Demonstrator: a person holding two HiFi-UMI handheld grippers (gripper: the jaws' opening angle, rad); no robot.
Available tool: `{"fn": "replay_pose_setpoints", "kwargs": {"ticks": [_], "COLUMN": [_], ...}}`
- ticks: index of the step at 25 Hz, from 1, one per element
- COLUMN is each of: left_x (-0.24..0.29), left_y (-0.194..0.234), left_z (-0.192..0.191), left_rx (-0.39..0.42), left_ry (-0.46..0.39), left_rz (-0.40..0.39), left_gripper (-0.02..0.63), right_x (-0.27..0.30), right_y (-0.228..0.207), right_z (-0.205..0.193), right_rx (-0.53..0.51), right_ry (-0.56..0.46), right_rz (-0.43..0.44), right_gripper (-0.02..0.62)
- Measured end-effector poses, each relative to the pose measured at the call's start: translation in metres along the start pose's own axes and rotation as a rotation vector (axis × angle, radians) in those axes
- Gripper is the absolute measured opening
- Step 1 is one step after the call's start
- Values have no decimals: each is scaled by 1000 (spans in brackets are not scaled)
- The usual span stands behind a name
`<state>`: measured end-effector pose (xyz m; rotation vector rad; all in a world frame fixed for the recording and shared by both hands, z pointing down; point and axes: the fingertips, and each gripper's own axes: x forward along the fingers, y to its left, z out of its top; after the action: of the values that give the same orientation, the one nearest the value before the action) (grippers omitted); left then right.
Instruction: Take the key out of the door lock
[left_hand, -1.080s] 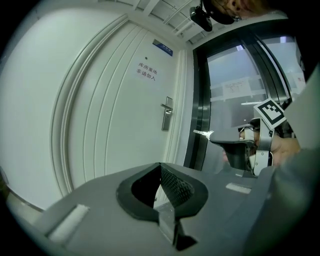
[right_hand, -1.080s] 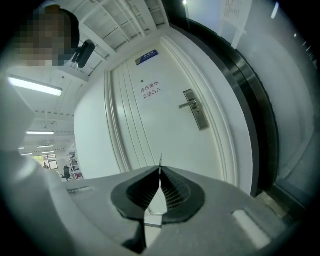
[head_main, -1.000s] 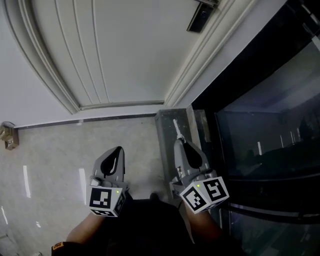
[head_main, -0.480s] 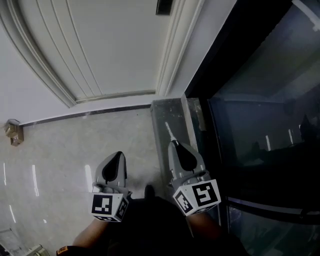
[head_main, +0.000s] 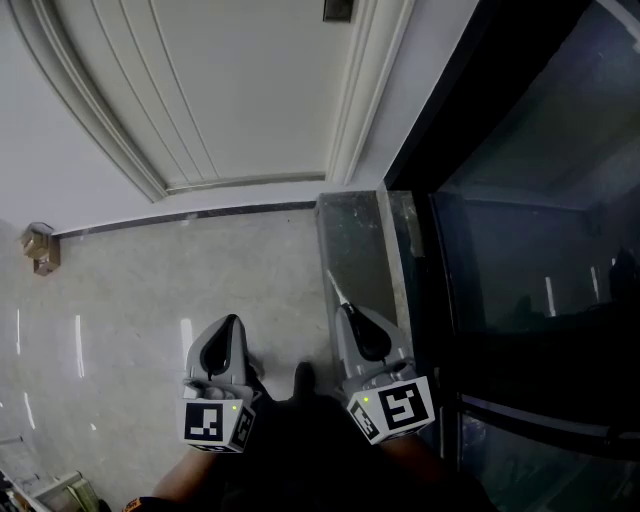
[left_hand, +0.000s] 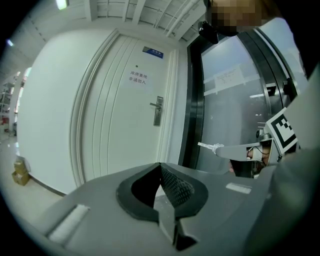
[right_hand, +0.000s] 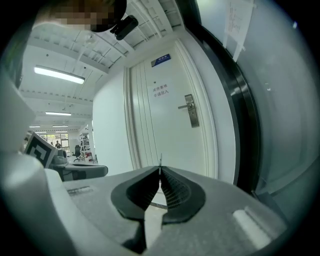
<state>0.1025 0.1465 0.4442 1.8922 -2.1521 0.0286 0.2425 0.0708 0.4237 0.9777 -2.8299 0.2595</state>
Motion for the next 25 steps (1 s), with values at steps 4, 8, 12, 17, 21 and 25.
{"fn": "replay_pose_setpoints", "kwargs": {"ticks": [4,8,12,17,21,25], "left_x": [-8,-12,-13,-14,-15,-13], "left_y": [3,5,2,4,2,2], "left_z": [-14,-18,-17,-17,-13,-10], "left_rx": [-6,-12,-4,12,10,7], "left_ry": [7,2,-9,-15,-24,-19], "left_rz": [17,24,7,1,-1,-8], "left_gripper": [18,18,18,18,18,18], "right_x": [-4,-6,-8,-9,-11,-10], "right_y": [5,13,16,15,15,17], "right_z": [-9,-10,-7,0,0,0], "right_rx": [-38,-55,-47,-45,-42,-40], "right_ry": [13,6,-6,-21,-21,-21], "right_rz": [-6,-5,-6,-19,-24,-27], "right_gripper": [-2,-2,-2,-2,-2,-2]}}
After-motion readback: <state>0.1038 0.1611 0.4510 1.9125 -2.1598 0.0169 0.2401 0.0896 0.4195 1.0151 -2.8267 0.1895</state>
